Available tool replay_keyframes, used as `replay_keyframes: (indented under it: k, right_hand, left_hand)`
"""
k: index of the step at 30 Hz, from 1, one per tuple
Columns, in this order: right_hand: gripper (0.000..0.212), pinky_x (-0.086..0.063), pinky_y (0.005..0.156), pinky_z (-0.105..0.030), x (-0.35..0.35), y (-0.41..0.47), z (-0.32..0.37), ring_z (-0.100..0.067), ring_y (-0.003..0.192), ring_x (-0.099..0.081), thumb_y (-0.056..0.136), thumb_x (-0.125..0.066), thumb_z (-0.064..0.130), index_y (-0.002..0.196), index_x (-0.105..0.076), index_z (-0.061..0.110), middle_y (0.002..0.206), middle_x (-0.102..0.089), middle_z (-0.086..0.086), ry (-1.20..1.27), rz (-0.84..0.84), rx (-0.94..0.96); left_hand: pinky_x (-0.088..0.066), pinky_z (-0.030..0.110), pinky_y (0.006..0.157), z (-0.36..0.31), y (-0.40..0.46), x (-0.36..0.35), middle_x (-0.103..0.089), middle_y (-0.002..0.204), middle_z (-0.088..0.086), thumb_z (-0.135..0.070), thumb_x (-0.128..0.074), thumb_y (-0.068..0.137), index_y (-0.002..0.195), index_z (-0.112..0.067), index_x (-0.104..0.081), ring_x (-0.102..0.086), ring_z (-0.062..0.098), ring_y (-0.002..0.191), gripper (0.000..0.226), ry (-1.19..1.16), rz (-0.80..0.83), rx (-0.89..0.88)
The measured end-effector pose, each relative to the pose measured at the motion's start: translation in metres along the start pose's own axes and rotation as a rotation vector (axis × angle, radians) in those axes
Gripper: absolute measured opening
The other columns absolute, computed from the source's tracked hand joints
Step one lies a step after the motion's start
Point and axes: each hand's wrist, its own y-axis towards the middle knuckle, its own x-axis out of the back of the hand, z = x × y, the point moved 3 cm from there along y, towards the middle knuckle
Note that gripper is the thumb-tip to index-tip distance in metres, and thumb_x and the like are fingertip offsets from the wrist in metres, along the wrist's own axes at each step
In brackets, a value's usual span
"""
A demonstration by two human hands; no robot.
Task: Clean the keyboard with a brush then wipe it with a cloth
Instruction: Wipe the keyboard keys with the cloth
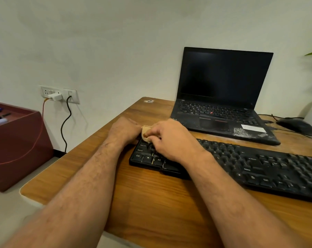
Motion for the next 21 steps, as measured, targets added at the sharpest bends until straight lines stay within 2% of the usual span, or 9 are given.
replay_keyframes:
  k: [2,5,7,9,11,14,15,18,21]
  right_hand:
    - [0.028,-0.052,0.093,-0.03,0.002,0.003,-0.005,-0.016,0.093,-0.065,0.095,-0.058,0.017,0.109,-0.078,0.029,0.107,-0.076,0.003,0.016,-0.078,-0.151]
    - [0.03,-0.053,0.094,-0.03,0.012,0.0,-0.007,-0.018,0.101,-0.067,0.093,-0.057,0.013,0.111,-0.077,0.025,0.111,-0.074,0.001,-0.01,-0.12,-0.173]
    - [0.032,-0.05,0.087,-0.02,0.021,-0.01,-0.004,-0.006,0.098,-0.063,0.093,-0.056,0.014,0.115,-0.074,0.029,0.111,-0.068,0.009,0.048,-0.038,-0.093]
    - [0.038,-0.04,0.077,-0.008,0.023,-0.017,0.0,0.002,0.089,-0.055,0.093,-0.056,0.013,0.121,-0.071,0.034,0.108,-0.06,0.014,0.077,0.098,-0.016]
    - [0.035,-0.037,0.082,-0.012,0.017,-0.016,-0.001,-0.001,0.091,-0.049,0.096,-0.054,0.017,0.123,-0.072,0.032,0.109,-0.058,0.009,0.003,0.108,-0.003]
    - [0.028,-0.048,0.09,-0.032,0.015,-0.005,-0.016,-0.021,0.101,-0.056,0.096,-0.055,0.021,0.119,-0.072,0.019,0.112,-0.056,-0.005,-0.171,-0.05,-0.161]
    - [0.027,-0.049,0.091,-0.036,0.017,-0.004,-0.022,-0.025,0.104,-0.058,0.096,-0.056,0.021,0.117,-0.072,0.016,0.115,-0.058,-0.008,-0.192,-0.091,-0.195]
    - [0.025,-0.045,0.093,-0.027,0.025,-0.008,-0.027,-0.012,0.104,-0.056,0.098,-0.058,0.023,0.117,-0.073,0.029,0.114,-0.06,0.004,-0.015,-0.082,-0.109]
    - [0.024,-0.041,0.098,-0.023,0.019,-0.019,-0.008,-0.005,0.107,-0.055,0.097,-0.063,0.028,0.117,-0.073,0.037,0.118,-0.065,0.013,0.086,0.051,0.055]
  left_hand:
    - [-0.058,0.044,0.089,0.0,-0.003,0.0,-0.072,0.09,0.004,-0.022,-0.072,0.088,0.087,-0.018,-0.072,-0.07,0.02,0.083,0.004,-0.035,0.001,0.028]
    - [-0.055,0.043,0.095,0.0,-0.005,-0.001,-0.071,0.097,0.004,-0.027,-0.074,0.087,0.089,-0.02,-0.068,-0.069,0.02,0.088,0.009,-0.023,-0.019,0.012]
    - [-0.055,0.043,0.094,-0.001,-0.006,-0.001,-0.07,0.097,0.005,-0.025,-0.073,0.088,0.089,-0.019,-0.067,-0.068,0.02,0.087,0.008,-0.006,-0.02,0.008]
    - [-0.056,0.043,0.092,-0.003,-0.007,0.0,-0.071,0.096,0.006,-0.024,-0.071,0.089,0.089,-0.019,-0.068,-0.068,0.019,0.083,0.006,0.003,-0.009,0.011]
    - [-0.056,0.043,0.091,-0.003,-0.007,0.0,-0.071,0.094,0.005,-0.026,-0.072,0.089,0.093,-0.016,-0.071,-0.068,0.019,0.08,0.01,0.008,-0.003,0.014]
    - [-0.054,0.045,0.095,-0.003,-0.009,0.0,-0.07,0.096,0.003,-0.026,-0.072,0.089,0.097,-0.015,-0.072,-0.067,0.019,0.088,0.014,-0.008,-0.005,0.02]
    - [-0.053,0.046,0.097,-0.003,-0.009,0.0,-0.07,0.097,0.003,-0.026,-0.073,0.088,0.097,-0.015,-0.072,-0.067,0.02,0.09,0.015,-0.009,-0.009,0.019]
    - [-0.054,0.045,0.096,-0.004,-0.01,-0.001,-0.071,0.096,0.004,-0.027,-0.073,0.088,0.097,-0.016,-0.073,-0.067,0.02,0.087,0.014,0.007,-0.019,0.016]
    - [-0.057,0.041,0.089,-0.006,-0.011,0.001,-0.073,0.089,0.006,-0.027,-0.074,0.087,0.086,-0.02,-0.073,-0.065,0.018,0.068,0.008,0.042,-0.039,0.001]
